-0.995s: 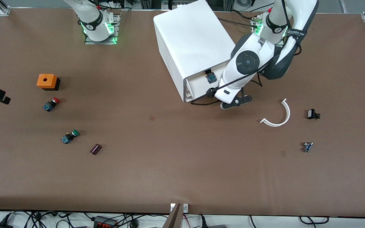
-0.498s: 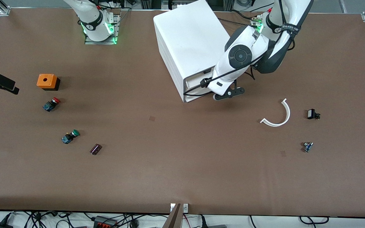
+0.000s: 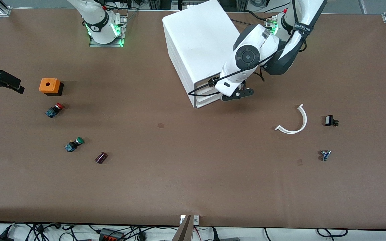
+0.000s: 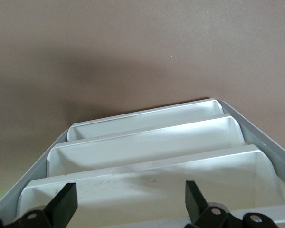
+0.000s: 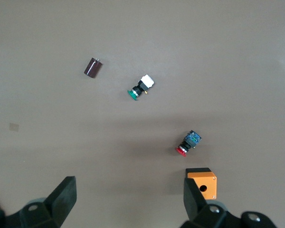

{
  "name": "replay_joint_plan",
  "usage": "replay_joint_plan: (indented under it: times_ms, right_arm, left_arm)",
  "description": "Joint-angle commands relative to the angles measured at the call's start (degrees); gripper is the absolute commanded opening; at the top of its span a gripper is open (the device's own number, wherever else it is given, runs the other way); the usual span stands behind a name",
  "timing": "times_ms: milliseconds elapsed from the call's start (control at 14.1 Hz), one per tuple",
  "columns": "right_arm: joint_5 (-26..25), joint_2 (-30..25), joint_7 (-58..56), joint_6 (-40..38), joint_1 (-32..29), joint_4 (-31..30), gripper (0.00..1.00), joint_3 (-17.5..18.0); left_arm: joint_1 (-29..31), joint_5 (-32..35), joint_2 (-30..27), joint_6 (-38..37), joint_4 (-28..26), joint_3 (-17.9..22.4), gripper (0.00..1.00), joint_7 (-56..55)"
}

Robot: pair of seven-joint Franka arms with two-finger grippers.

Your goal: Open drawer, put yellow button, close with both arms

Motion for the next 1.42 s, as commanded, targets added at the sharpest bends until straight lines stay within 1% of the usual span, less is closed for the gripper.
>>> replay_joint_plan:
  times_ms: [0, 142, 213, 284, 427, 569, 640, 711, 853, 995, 1066, 1209, 1280, 1351]
  right_arm:
    - [-0.2, -1.6, 0.2, -0.2, -0.2, -2.0, 1.00, 0.4]
    - [-0.7, -1.7, -0.1, -0.1, 0.0, -2.1, 1.00, 0.5]
    - [-0.7, -1.7, -0.1, -0.1, 0.0, -2.2, 1.00, 0.5]
    - [-0.7, -1.8, -0.3, -0.3, 0.0, -2.5, 1.00, 0.5]
    - [-0.8, -1.8, -0.7, -0.5, 0.0, -2.6, 1.00, 0.5]
    - [-0.9, -2.4, -0.9, -0.7, 0.0, -2.7, 1.00, 0.5]
    - [-1.6, -2.5, -0.9, -0.6, 0.0, -2.7, 1.00, 0.5]
    - [-1.8, -2.5, -0.8, -0.6, 0.0, -2.7, 1.00, 0.5]
    - [-1.7, -2.4, -0.7, -0.2, 0.0, -2.7, 1.00, 0.5]
    - [-1.7, -2.4, -0.6, -0.3, 0.0, -2.7, 1.00, 0.5]
    - [-1.7, -2.5, -0.7, -0.5, -0.1, -2.8, 1.00, 0.5]
    - [-1.7, -2.5, -0.7, 0.1, -0.1, -3.6, 1.00, 0.5]
    - [-1.7, -2.5, -0.7, 0.4, -0.1, -3.8, 1.00, 0.5]
    - [-1.8, -2.5, -0.7, 0.4, 0.0, -4.0, 1.00, 0.5]
  left_arm:
    - [0.8, -1.4, -1.8, -0.8, -1.4, -0.8, 1.00, 0.1]
    - [1.7, -0.7, -1.8, -1.4, -0.4, -0.6, 1.00, 1.7]
    - [2.5, -0.1, -1.7, -3.4, 1.3, -0.1, 1.00, 3.8]
    - [4.8, 1.7, -1.5, -6.4, 3.6, 0.0, 1.00, 7.8]
    - [8.9, 7.3, -1.1, -10.3, 7.8, -0.1, 1.00, 15.1]
    - [12.0, 13.8, -0.7, -10.7, 8.7, -0.1, 1.00, 22.0]
    - [14.3, 15.2, -1.2, -10.8, 8.9, -0.1, 1.00, 26.1]
    - [17.1, 15.3, -1.3, -11.9, 10.8, -0.1, 1.00, 31.5]
    - [21.3, 15.5, -0.9, -17.6, 16.6, 0.1, 1.00, 42.0]
    - [25.3, 20.5, -0.5, -18.8, 20.1, 0.2, 1.00, 50.0]
    - [26.4, 21.0, -0.5, -18.8, 21.2, 0.2, 1.00, 52.3]
    - [28.0, 20.2, -1.4, -19.7, 23.1, 0.6, 1.00, 53.3]
    - [27.9, 18.0, -3.2, -19.7, 23.1, 2.8, 1.00, 53.3]
    - [26.2, 14.6, -5.5, -19.7, 22.7, 6.9, 1.00, 53.1]
